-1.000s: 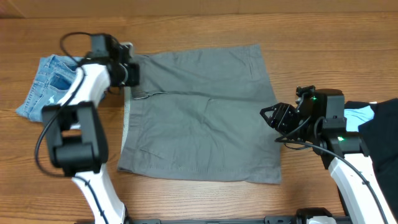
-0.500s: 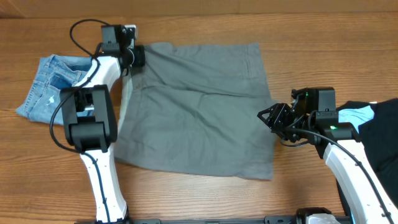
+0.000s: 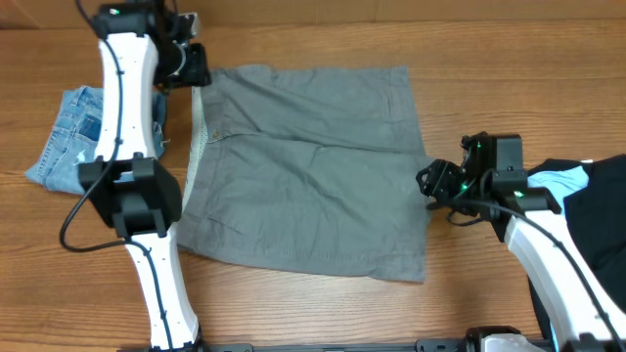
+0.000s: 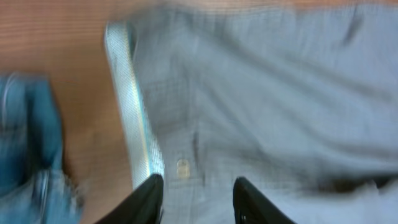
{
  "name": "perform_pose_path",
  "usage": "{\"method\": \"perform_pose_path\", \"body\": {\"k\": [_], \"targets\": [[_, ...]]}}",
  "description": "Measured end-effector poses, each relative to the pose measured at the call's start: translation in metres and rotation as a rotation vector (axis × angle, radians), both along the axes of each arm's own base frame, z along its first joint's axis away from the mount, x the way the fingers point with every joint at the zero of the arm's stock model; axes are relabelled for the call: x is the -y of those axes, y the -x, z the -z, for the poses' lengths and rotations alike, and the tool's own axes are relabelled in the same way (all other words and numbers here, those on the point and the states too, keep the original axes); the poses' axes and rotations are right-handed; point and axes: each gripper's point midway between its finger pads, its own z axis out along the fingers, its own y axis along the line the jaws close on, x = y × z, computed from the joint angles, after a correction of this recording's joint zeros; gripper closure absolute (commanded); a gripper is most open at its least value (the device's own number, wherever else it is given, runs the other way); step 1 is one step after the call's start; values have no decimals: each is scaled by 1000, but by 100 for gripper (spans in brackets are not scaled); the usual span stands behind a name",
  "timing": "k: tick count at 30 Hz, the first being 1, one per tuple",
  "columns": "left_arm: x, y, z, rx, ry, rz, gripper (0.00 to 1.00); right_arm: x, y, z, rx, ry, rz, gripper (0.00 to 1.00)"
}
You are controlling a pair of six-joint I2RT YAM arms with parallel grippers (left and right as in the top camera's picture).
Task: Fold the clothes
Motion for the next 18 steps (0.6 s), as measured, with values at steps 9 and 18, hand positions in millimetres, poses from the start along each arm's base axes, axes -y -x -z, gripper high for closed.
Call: {"method": "perform_pose_path", "body": {"k": [9, 18], "targets": [[-19, 73, 16, -303, 33, -55, 66, 19, -29, 56, -37, 63, -7, 48], [-13, 140, 70, -606, 43, -50, 69, 22, -47, 40, 70, -14, -54, 48]]}}
